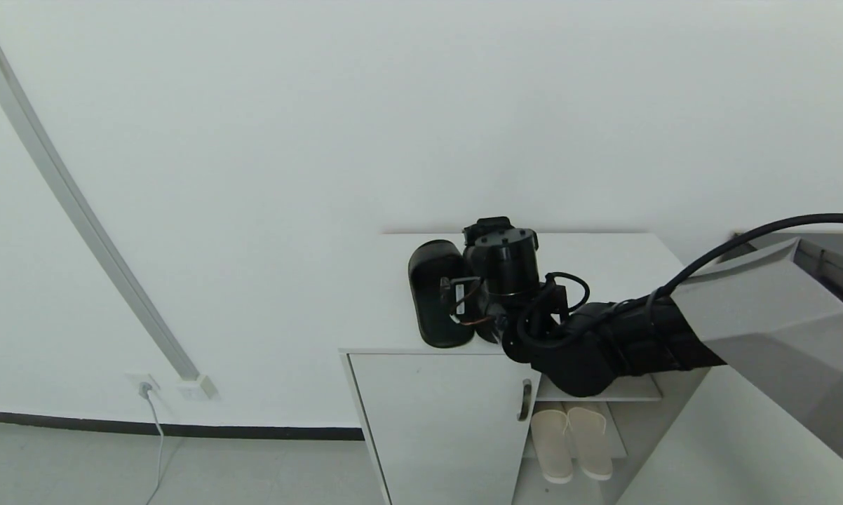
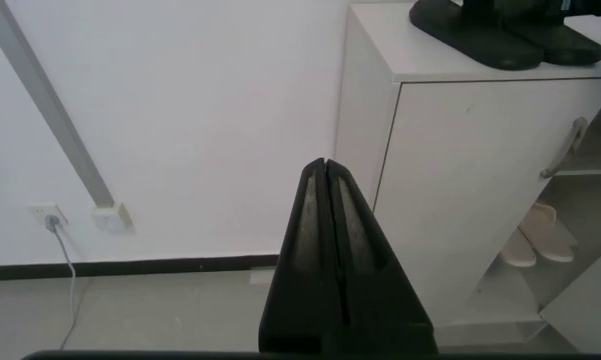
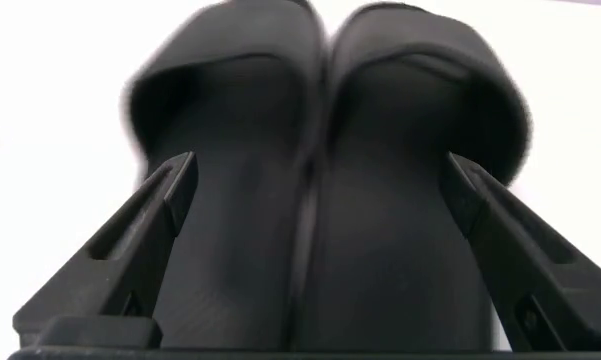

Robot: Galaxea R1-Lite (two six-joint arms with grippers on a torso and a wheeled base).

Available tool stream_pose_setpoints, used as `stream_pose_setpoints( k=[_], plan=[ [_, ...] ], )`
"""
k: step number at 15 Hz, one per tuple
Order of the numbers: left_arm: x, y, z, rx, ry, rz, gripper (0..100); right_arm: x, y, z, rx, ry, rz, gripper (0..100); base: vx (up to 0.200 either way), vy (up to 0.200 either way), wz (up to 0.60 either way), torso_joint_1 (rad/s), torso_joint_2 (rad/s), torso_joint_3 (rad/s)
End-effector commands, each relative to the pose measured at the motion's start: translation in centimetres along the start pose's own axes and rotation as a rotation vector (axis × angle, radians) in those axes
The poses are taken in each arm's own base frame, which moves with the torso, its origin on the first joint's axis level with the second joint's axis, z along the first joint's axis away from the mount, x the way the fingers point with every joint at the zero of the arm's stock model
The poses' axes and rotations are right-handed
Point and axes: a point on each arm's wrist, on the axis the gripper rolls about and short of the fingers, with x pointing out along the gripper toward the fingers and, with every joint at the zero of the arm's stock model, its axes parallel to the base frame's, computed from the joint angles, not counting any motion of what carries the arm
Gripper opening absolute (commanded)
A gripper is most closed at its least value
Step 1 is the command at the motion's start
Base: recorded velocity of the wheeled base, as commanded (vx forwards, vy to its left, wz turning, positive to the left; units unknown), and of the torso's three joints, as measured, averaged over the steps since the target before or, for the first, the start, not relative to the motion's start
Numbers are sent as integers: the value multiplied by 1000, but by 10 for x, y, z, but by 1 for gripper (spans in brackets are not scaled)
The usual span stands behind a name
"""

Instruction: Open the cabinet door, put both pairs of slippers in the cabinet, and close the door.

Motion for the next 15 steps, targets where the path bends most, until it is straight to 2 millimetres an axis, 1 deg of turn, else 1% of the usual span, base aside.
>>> stream_pose_setpoints(
  k=[1, 5, 6, 8, 11, 15],
  plan=[
    [0, 0, 0, 0, 0, -1, 0, 16, 2, -1, 5, -2, -10, 100, 0, 0, 0, 0, 0, 0],
    [0, 0, 0, -3, 0, 2, 0, 35, 8, 6, 6, -3, -24, 100, 0, 0, 0, 0, 0, 0],
    [0, 0, 0, -3, 0, 0, 0, 40, 7, 6, 8, -5, -30, 100, 0, 0, 0, 0, 0, 0],
    [0, 0, 0, -3, 0, 2, 0, 44, 6, 3, 3, 6, -34, 100, 0, 0, 0, 0, 0, 0],
    [0, 0, 0, -3, 0, 0, 0, 58, 2, 3, 17, -14, -49, 100, 0, 0, 0, 0, 0, 0],
    [0, 0, 0, -3, 0, 2, 0, 68, 5, -1, 21, -24, -49, 100, 0, 0, 0, 0, 0, 0]
  ],
)
